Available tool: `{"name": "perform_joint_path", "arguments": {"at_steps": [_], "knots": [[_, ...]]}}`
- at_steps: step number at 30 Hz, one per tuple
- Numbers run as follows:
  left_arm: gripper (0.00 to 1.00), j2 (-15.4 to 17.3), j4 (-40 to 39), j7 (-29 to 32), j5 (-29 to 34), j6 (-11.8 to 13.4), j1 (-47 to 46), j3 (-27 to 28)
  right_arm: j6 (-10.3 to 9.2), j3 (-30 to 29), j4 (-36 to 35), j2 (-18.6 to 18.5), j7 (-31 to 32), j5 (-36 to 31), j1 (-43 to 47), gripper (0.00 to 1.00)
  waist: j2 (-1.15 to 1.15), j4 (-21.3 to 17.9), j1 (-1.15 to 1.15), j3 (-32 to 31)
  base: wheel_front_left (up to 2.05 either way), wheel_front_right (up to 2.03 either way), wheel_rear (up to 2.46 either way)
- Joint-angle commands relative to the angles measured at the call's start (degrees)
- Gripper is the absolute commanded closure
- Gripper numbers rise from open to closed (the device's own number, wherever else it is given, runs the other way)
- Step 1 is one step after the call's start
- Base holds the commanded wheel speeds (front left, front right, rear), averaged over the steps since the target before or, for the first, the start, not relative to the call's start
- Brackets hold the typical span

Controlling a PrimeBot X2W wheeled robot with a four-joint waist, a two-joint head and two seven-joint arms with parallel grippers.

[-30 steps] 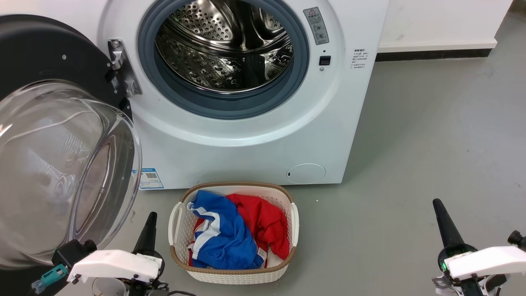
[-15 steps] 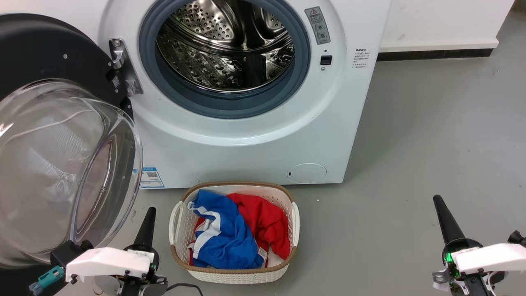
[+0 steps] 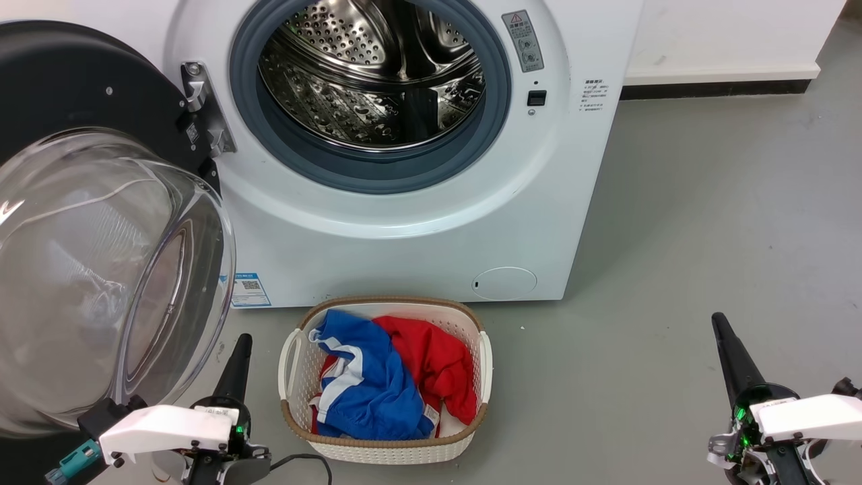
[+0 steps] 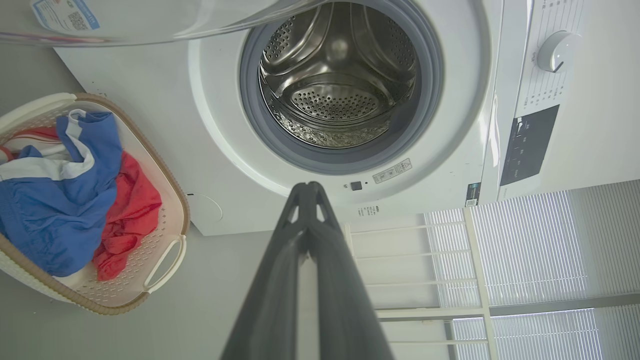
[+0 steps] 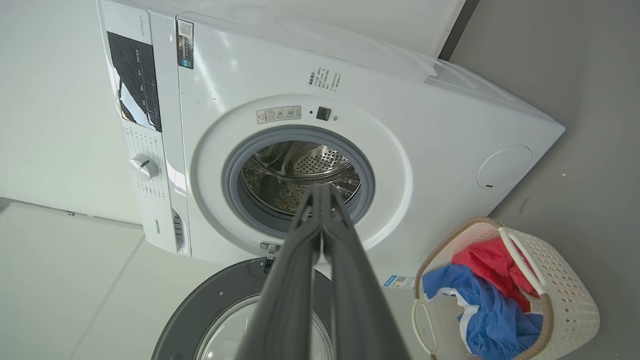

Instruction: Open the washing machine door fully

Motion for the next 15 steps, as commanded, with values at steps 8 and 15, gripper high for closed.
{"name": "perform_joint_path", "arguments": {"at_steps": [8,15], "knots": [[1.00,-0.7,0.3,1.1,-3.5,-1.4,-1.5,1.5,0.02,-0.3,0.7,0.2,0.5,4.5,-1.6,1.00,0.00,0.1,0.00,0.0,0.00,0.00,0.00],[1.00,-1.3,0.7,1.9,-6.0,-2.2,-1.7,2.5,0.02,-0.5,1.2,0.3,0.9,7.7,-2.1,1.00,0.00,0.2,0.00,0.1,0.00,0.00,0.00]]}}
